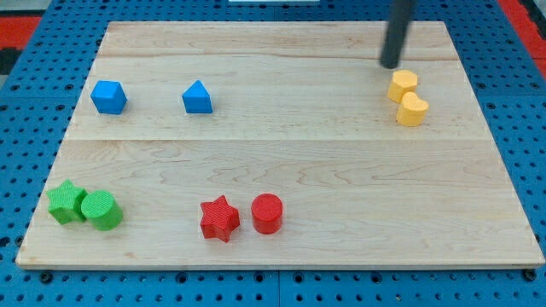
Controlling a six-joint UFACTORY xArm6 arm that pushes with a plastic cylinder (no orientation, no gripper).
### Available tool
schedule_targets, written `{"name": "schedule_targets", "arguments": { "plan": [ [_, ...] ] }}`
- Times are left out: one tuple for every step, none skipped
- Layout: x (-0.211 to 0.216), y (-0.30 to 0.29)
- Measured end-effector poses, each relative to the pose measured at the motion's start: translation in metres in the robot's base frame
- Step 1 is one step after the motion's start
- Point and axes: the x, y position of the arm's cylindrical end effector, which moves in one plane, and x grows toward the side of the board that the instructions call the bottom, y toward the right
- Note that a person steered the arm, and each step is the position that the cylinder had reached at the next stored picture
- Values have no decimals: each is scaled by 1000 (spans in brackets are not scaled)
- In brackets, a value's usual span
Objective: Move the yellow hexagon right to the blue triangle
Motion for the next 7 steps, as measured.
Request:
{"name": "schedule_targets", "arguments": {
  "plan": [
    [18, 27],
    [67, -2],
    [68, -78],
    [49, -68],
    [16, -61],
    [20, -125],
    [61, -153]
  ]
}}
